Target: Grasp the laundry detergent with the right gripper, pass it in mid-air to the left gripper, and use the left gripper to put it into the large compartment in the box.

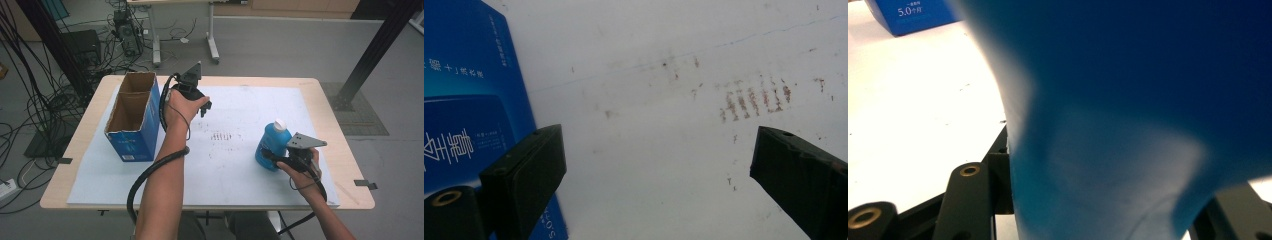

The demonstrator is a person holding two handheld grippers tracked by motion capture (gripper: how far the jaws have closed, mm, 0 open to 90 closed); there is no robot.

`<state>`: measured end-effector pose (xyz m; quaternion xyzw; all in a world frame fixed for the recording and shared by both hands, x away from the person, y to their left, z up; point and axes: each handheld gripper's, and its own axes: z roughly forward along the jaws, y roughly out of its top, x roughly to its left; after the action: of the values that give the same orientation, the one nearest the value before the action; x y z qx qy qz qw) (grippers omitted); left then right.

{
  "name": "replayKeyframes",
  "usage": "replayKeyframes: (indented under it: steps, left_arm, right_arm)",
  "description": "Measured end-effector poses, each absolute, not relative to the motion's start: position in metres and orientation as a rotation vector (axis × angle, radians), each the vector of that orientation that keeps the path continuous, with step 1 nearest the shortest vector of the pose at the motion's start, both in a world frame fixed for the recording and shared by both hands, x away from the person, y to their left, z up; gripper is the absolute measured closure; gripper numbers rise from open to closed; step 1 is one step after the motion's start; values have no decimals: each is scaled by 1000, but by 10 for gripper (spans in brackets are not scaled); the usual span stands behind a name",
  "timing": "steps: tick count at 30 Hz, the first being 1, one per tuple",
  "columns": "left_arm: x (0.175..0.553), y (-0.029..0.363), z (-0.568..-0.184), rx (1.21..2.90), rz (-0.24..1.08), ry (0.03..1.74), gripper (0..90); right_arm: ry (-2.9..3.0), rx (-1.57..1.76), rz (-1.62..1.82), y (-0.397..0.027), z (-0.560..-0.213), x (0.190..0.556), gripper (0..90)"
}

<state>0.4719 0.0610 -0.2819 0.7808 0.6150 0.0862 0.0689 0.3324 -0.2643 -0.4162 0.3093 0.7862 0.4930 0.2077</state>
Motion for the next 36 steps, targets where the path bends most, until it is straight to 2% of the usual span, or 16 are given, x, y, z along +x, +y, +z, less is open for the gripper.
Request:
replayKeyframes:
  steps: [27, 36]
  left_arm:
    - [469, 66, -274, 2367, 257, 1823, 80]
    - [470, 70, -282, 2383, 234, 1827, 80]
  right_arm:
    - [2184, 862, 1375, -264, -417, 332, 442]
    - [2176, 860, 1378, -264, -417, 331, 443]
